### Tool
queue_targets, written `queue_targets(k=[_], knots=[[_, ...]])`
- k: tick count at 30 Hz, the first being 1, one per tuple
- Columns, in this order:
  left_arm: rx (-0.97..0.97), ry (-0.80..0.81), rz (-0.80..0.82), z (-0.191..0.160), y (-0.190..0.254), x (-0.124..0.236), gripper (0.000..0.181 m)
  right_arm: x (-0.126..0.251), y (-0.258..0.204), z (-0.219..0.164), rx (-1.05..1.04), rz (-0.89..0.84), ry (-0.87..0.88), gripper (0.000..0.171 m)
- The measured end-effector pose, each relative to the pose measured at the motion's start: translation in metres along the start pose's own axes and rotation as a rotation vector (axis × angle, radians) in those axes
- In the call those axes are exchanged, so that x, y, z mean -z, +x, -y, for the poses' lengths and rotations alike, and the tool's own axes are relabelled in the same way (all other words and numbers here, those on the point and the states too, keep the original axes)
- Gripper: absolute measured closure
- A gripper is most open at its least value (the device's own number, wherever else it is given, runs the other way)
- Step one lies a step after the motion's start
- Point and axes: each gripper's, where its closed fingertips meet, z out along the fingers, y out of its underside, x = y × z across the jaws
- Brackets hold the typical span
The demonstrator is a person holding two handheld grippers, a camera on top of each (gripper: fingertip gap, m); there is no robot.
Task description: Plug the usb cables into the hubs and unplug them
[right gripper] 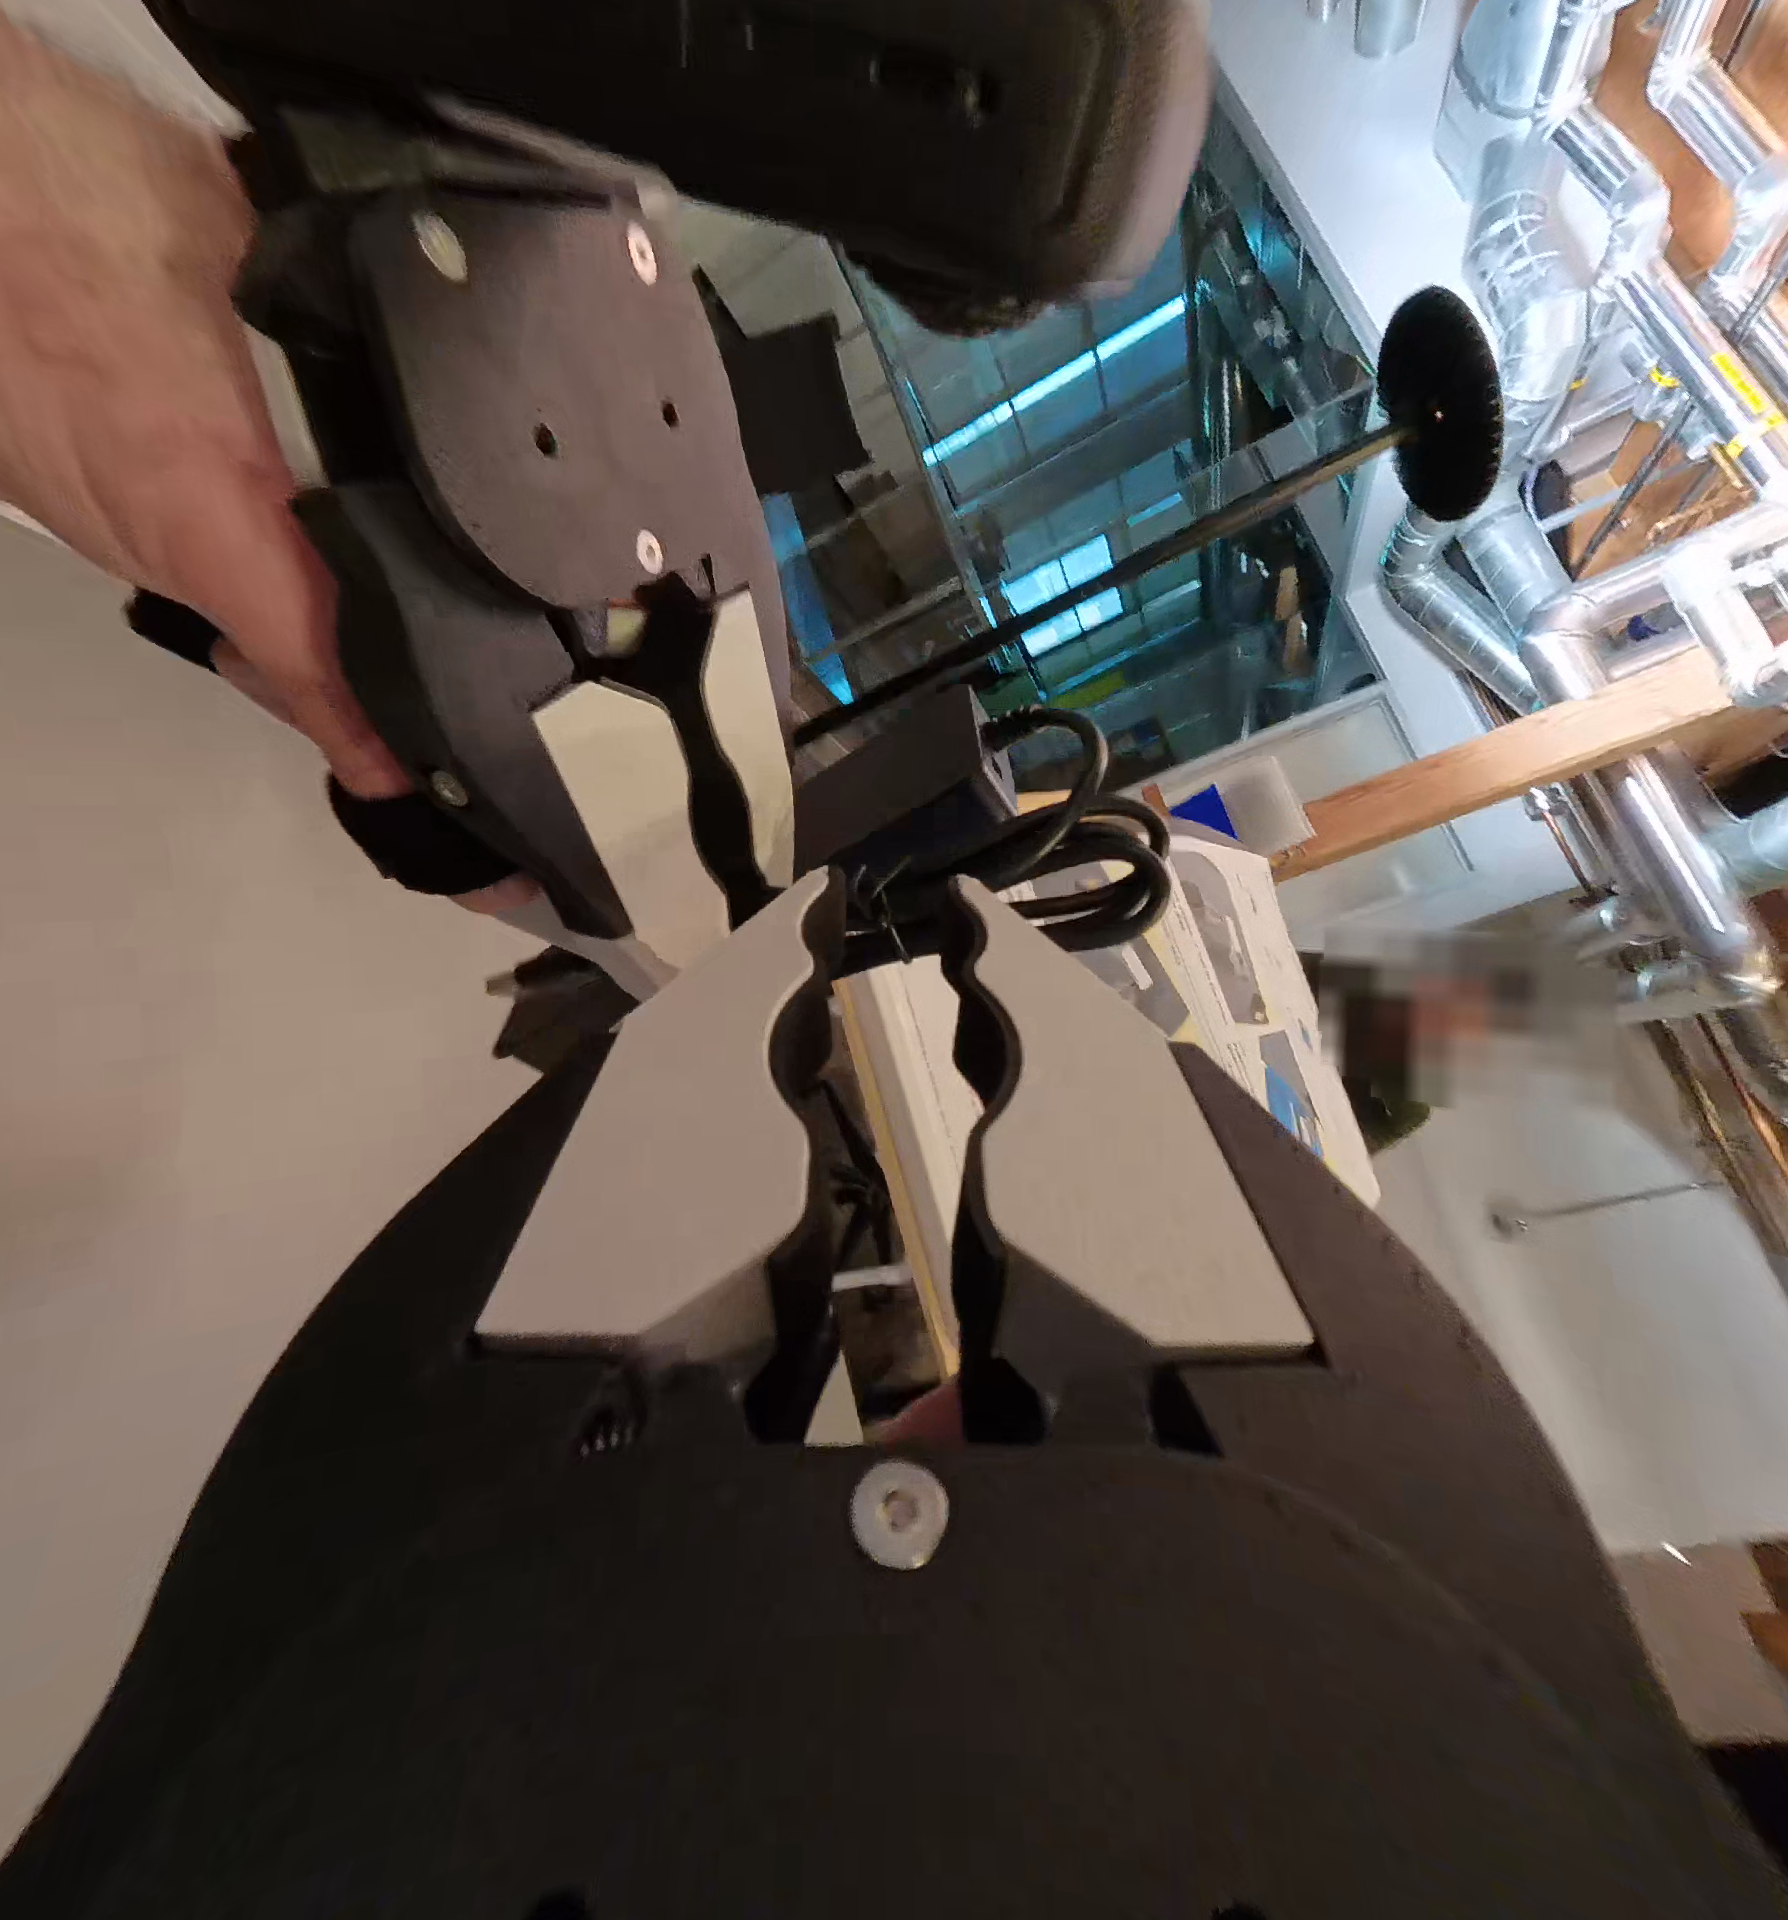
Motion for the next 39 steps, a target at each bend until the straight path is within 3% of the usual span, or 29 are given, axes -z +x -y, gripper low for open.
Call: queue_targets(k=[9, 11, 18, 20, 25, 30, 39], knots=[[-0.071, -0.025, 0.096, 0.001, -0.001, 0.0, 0.174, -0.008, -0.002, 0.0, 0.029, -0.056, -0.02, 0.159], [-0.06, -0.032, 0.107, -0.001, -0.002, 0.0, 0.174, -0.009, 0.001, -0.003, 0.054, -0.092, -0.066, 0.166], [-0.044, -0.01, 0.141, 0.003, -0.007, 0.002, 0.175, -0.012, 0.002, -0.004, 0.07, -0.134, -0.115, 0.163], [-0.039, -0.008, 0.145, 0.002, -0.007, 0.001, 0.175, -0.013, 0.001, -0.005, 0.055, -0.126, -0.106, 0.171], [0.009, 0.031, 0.111, 0.008, -0.007, 0.004, 0.176, -0.009, 0.004, 0.0, -0.04, -0.099, -0.033, 0.171], [0.107, 0.122, 0.067, 0.021, -0.011, 0.013, 0.177, 0.001, 0.01, 0.014, -0.298, -0.003, 0.171, 0.171], [0.239, 0.32, -0.048, 0.051, -0.003, 0.031, 0.176, 0.025, 0.032, 0.031, -1.242, 0.365, 0.83, 0.171]])
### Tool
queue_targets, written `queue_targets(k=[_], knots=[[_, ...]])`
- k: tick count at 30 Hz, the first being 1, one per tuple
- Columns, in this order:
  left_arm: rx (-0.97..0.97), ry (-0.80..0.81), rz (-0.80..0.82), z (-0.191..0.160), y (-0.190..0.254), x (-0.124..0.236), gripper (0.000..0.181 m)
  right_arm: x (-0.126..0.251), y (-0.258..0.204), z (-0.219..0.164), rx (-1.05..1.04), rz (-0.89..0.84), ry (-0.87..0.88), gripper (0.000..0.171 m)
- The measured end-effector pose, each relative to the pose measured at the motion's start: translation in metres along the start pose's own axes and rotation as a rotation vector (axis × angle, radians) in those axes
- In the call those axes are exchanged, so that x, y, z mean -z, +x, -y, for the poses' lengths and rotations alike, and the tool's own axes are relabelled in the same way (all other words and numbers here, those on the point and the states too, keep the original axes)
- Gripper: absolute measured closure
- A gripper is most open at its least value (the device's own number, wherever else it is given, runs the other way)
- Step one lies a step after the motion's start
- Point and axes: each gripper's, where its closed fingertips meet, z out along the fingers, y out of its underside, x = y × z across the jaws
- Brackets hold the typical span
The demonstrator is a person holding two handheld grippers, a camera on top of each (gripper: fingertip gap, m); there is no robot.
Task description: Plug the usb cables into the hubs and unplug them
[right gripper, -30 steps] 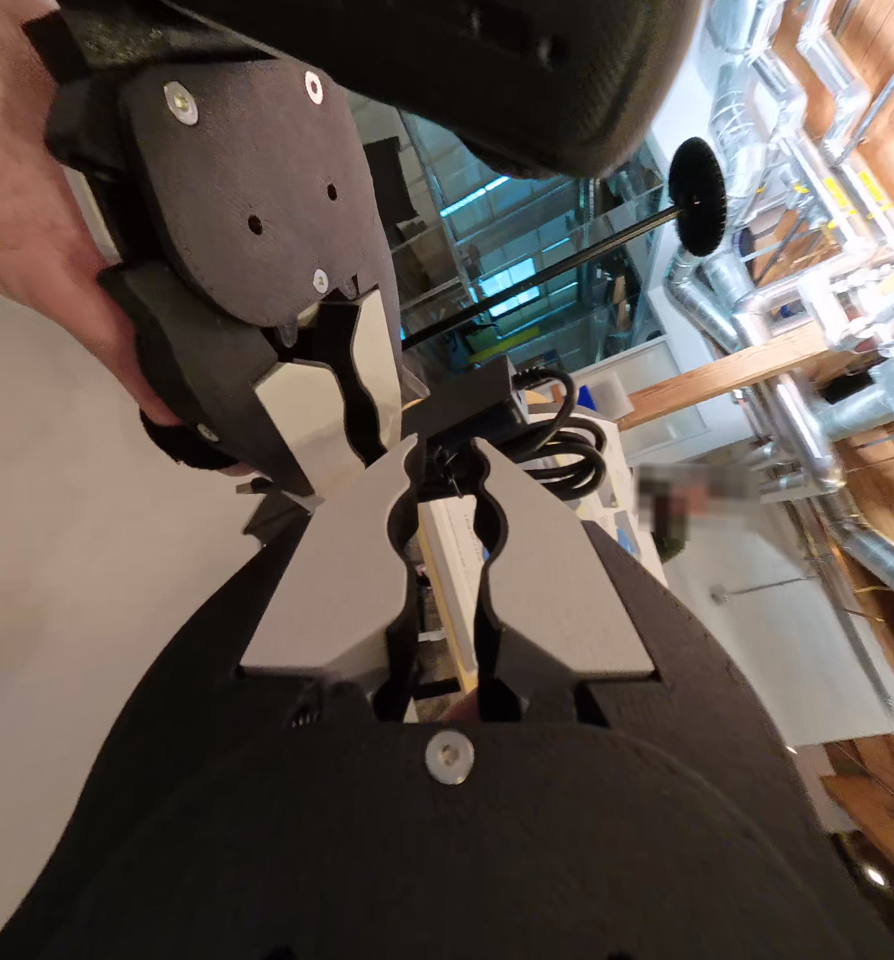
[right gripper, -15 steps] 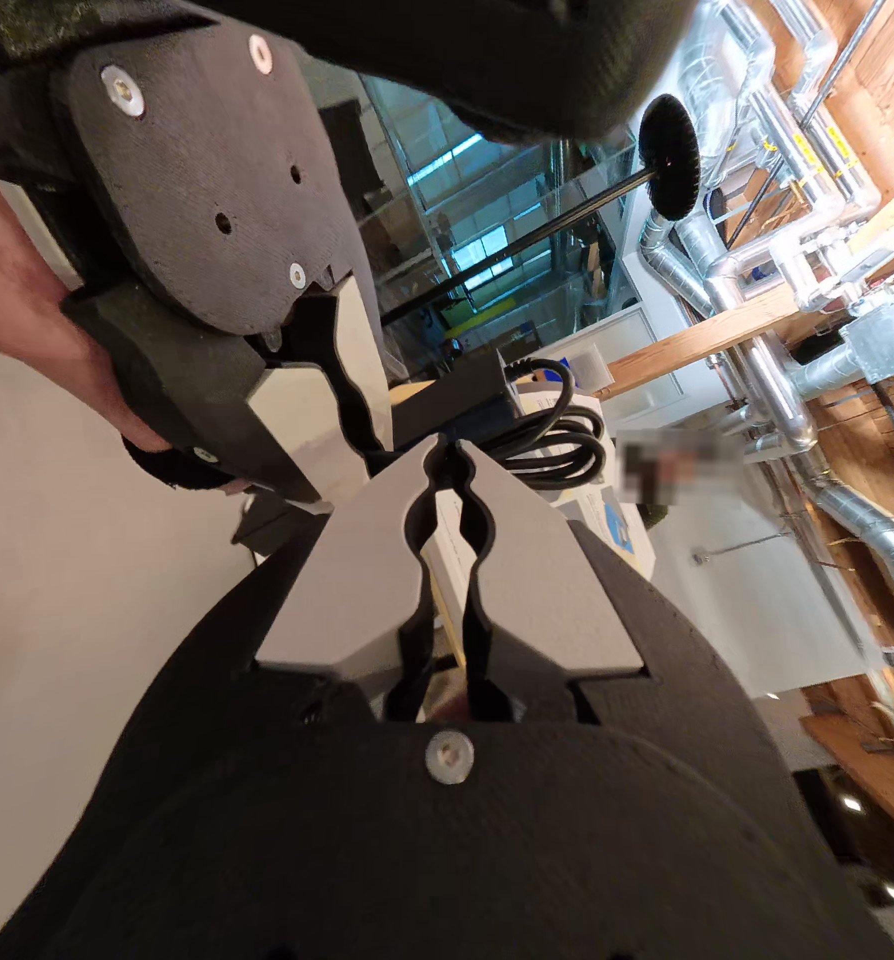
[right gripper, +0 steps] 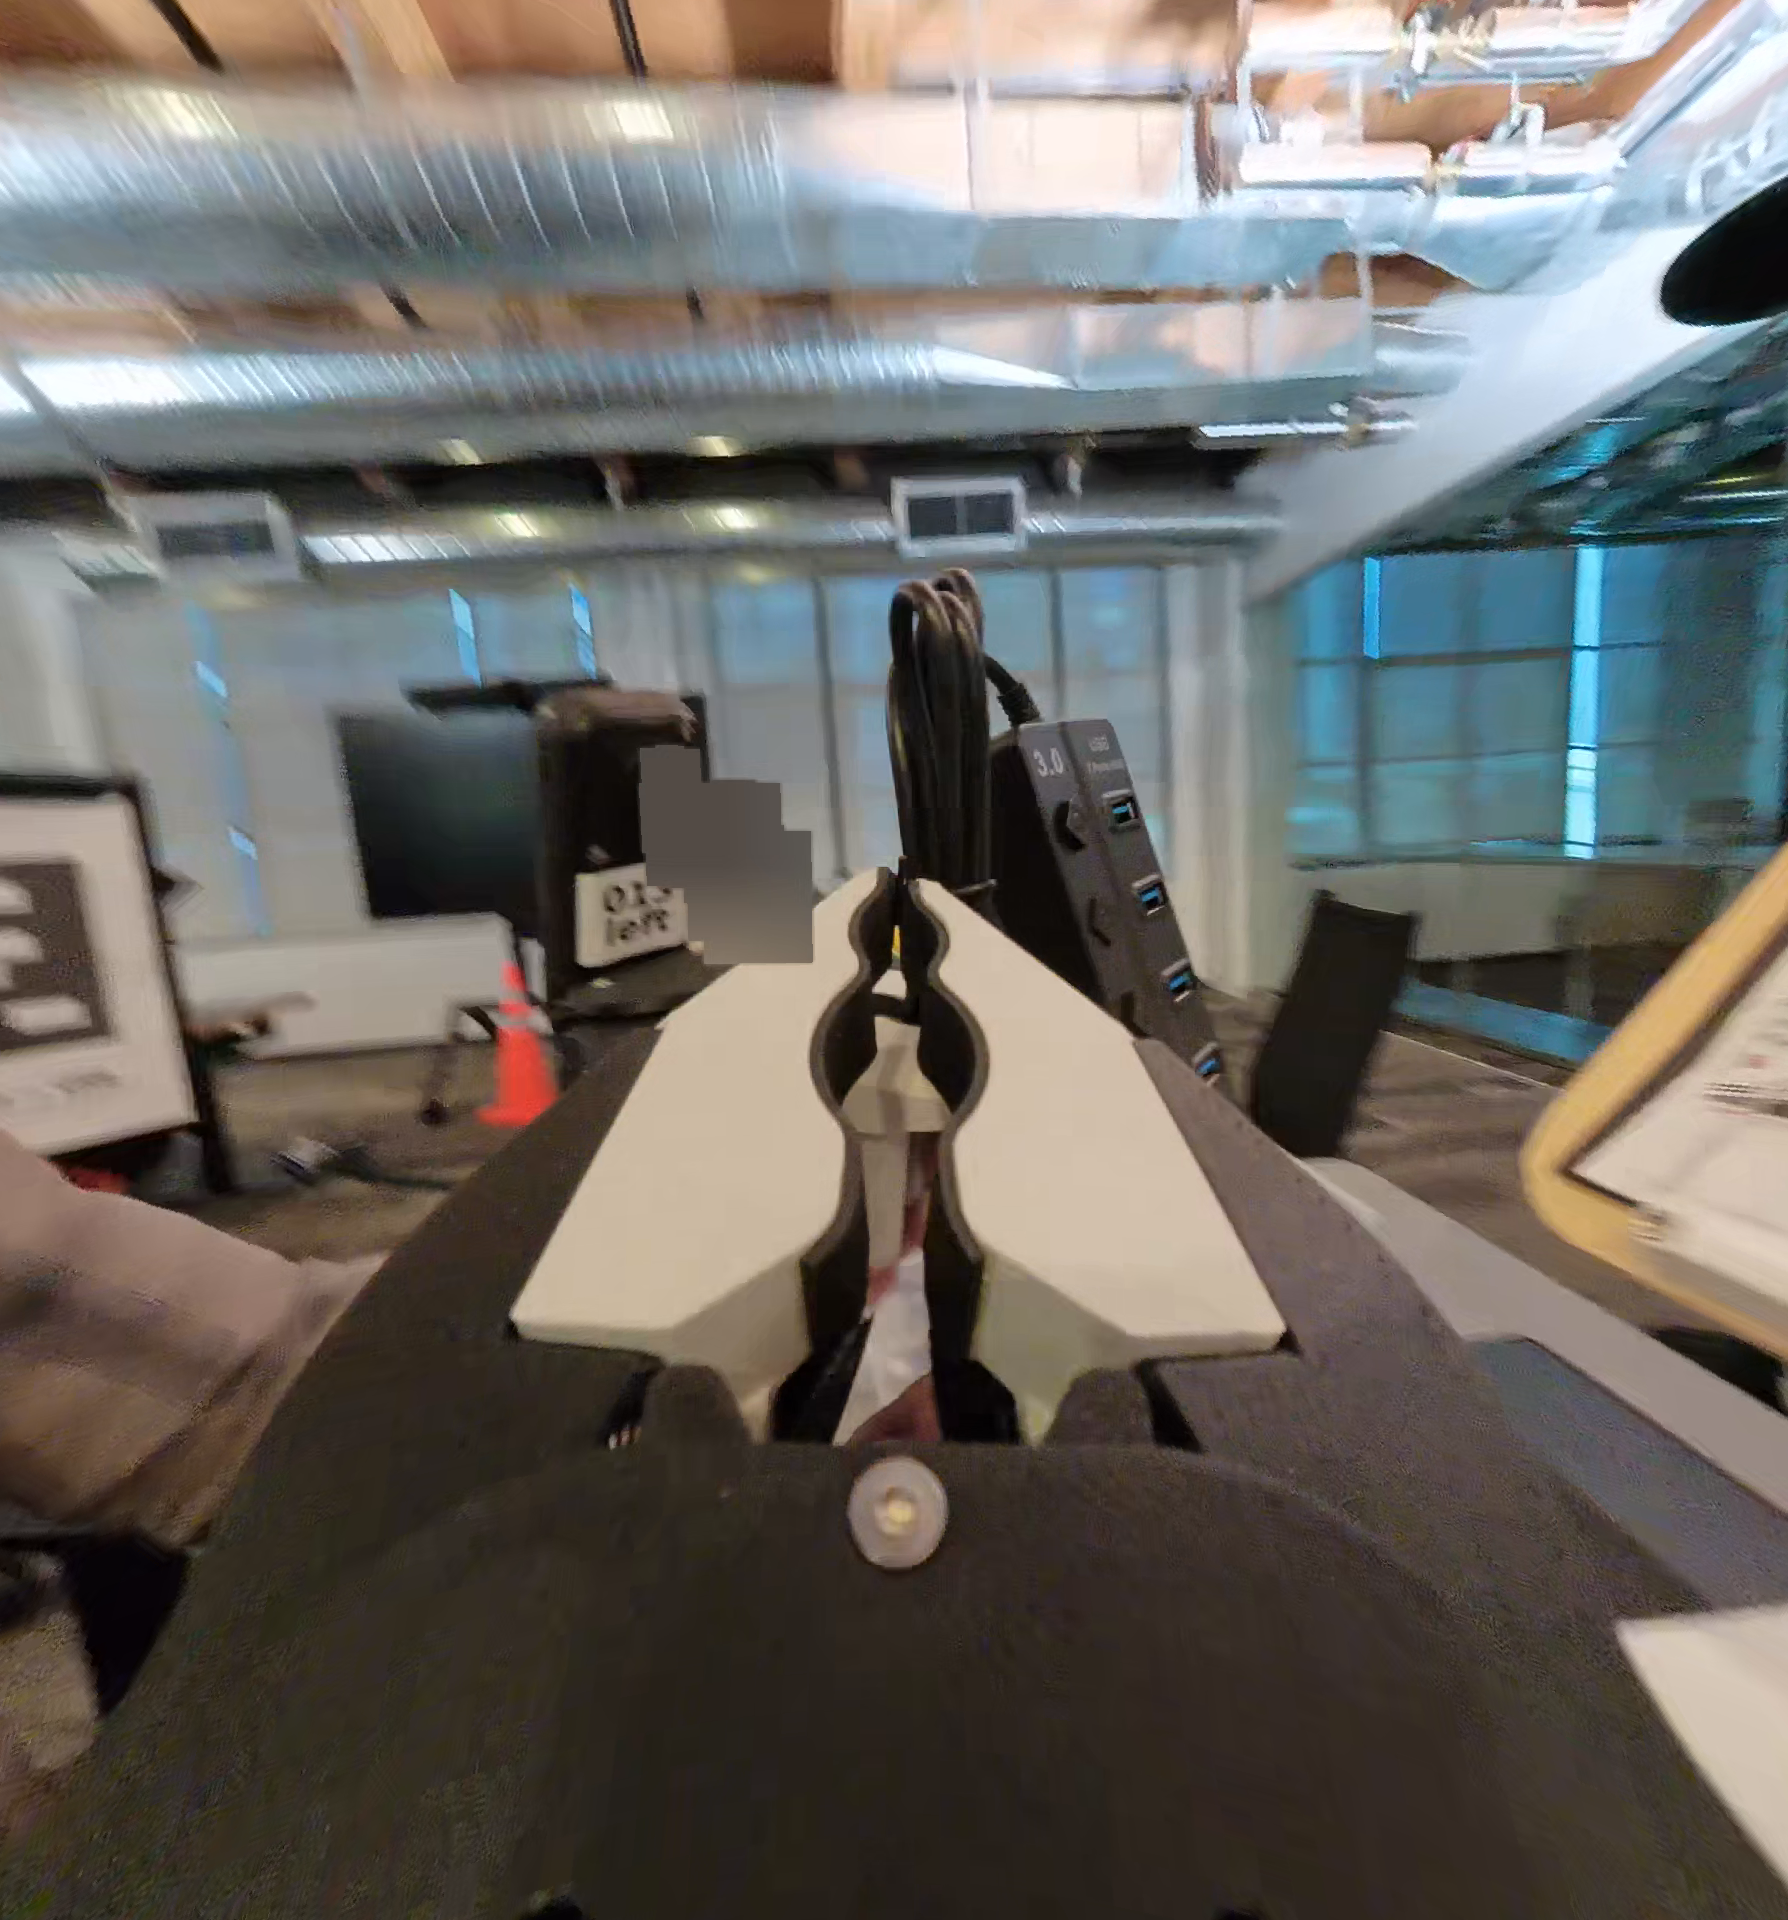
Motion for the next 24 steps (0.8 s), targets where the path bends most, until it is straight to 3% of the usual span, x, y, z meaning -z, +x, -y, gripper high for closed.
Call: queue_targets(k=[6, 10, 12, 19, 24], knots=[[0.07, 0.052, -0.058, 0.0, 0.003, -0.003, 0.177, 0.004, 0.007, -0.007, -0.021, 0.017, 0.001, 0.171], [-0.024, 0.063, 0.044, 0.0, -0.009, -0.002, 0.176, 0.002, 0.015, -0.016, 0.235, -0.121, -0.172, 0.17], [-0.036, 0.072, 0.076, 0.005, -0.016, 0.002, 0.175, 0.001, 0.015, -0.015, 0.311, -0.157, -0.235, 0.152], [-0.246, 0.089, 0.244, 0.01, -0.029, 0.008, 0.176, -0.011, 0.009, -0.011, 0.148, -0.194, -0.224, 0.142], [-0.318, 0.096, 0.308, 0.012, -0.028, 0.009, 0.175, -0.017, 0.007, -0.01, 0.098, -0.222, -0.169, 0.147]])
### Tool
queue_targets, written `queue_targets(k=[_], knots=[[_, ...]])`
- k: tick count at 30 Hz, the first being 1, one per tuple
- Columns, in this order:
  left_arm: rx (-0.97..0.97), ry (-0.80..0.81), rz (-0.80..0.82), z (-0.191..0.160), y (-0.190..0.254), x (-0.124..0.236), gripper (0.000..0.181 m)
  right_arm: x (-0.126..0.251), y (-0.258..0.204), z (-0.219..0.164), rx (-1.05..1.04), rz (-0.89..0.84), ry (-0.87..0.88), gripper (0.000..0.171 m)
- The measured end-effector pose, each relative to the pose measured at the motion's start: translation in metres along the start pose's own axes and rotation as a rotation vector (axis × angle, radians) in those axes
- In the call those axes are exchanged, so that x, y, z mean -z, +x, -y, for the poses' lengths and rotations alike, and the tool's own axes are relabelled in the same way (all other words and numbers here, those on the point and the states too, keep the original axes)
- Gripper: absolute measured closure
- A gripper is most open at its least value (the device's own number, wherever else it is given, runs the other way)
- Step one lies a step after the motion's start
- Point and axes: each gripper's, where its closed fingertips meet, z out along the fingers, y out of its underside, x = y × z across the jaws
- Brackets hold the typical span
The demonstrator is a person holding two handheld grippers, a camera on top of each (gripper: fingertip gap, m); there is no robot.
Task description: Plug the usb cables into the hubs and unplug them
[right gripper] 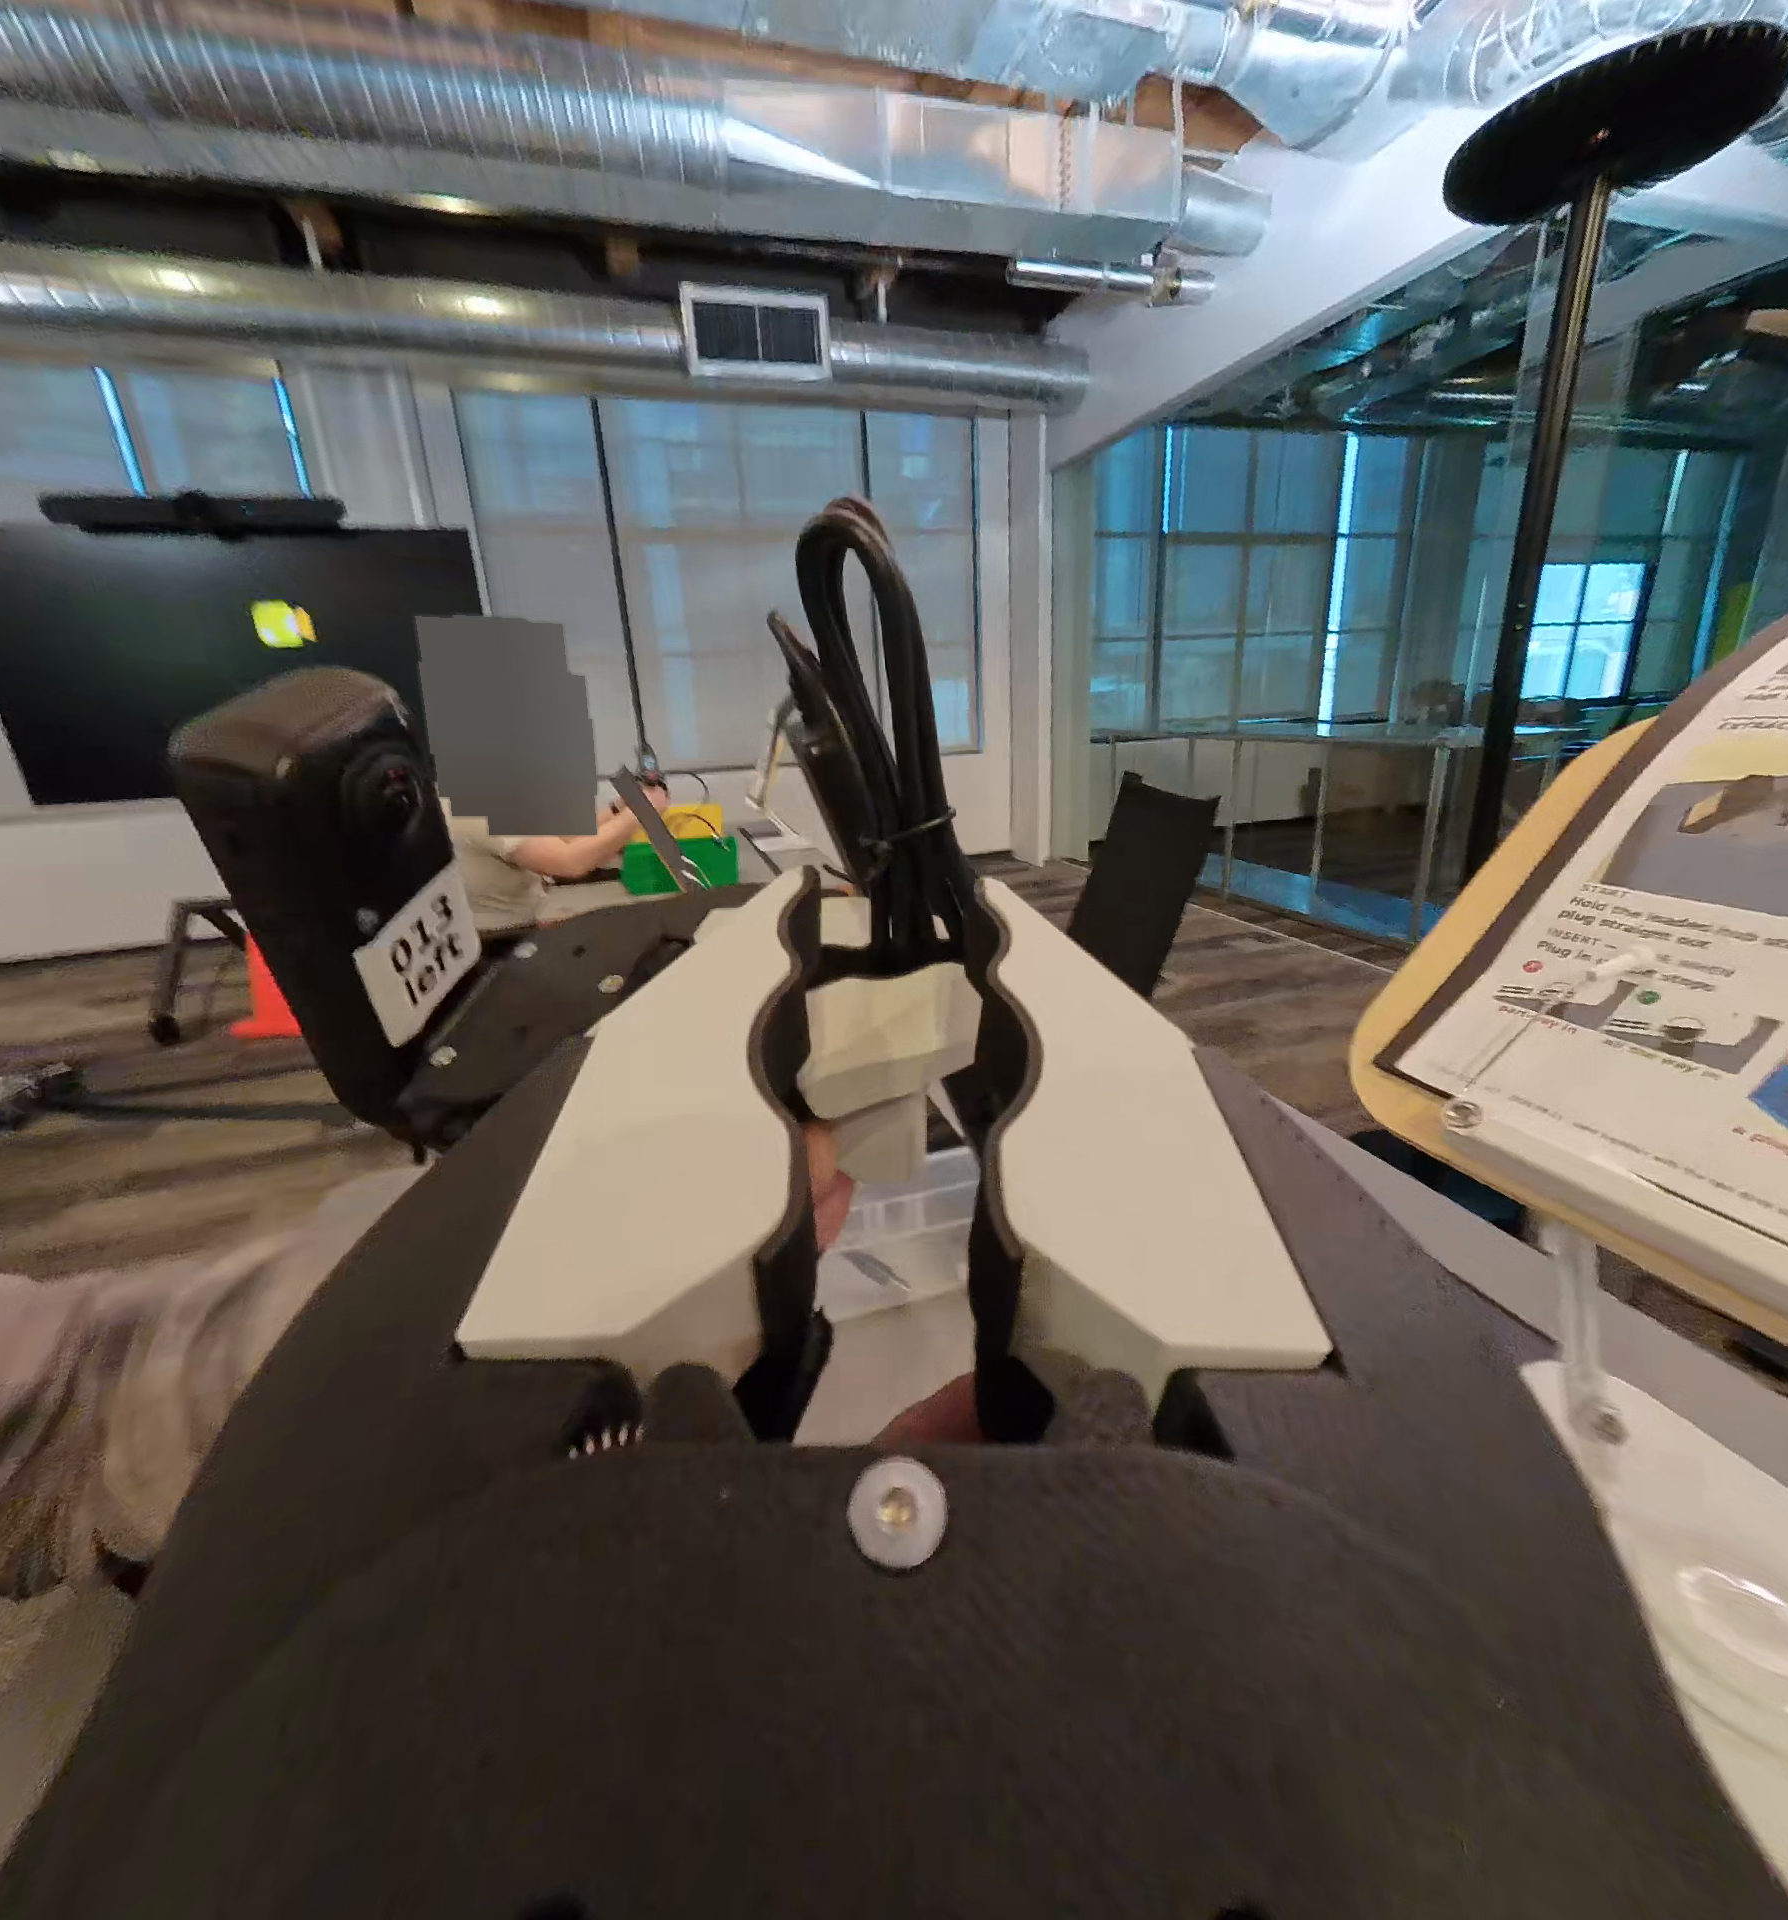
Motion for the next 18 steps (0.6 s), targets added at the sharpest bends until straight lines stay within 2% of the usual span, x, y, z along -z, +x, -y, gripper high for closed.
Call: queue_targets(k=[9, 12, 14, 18], knots=[[-0.115, 0.004, 0.066, 0.0004, 0.0006, -0.0009, 0.175, -0.005, -0.0034, -0.0065, -0.124, 0.032, -0.01, 0.153], [-0.148, 0.004, 0.085, 0.0008, -0.0008, -0.0006, 0.175, -0.0061, -0.0039, -0.0079, -0.115, 0.018, -0.012, 0.159], [-0.163, 0.009, 0.094, 0.0035, -0.0011, 0.0005, 0.175, -0.0052, -0.0019, -0.0073, -0.101, 0.002, 0.001, 0.17], [-0.174, 0.012, 0.098, 0.0058, -0.0012, 0.0013, 0.175, -0.0046, -0.0056, -0.0059, -0.066, 0.017, 0.0, 0.171]])
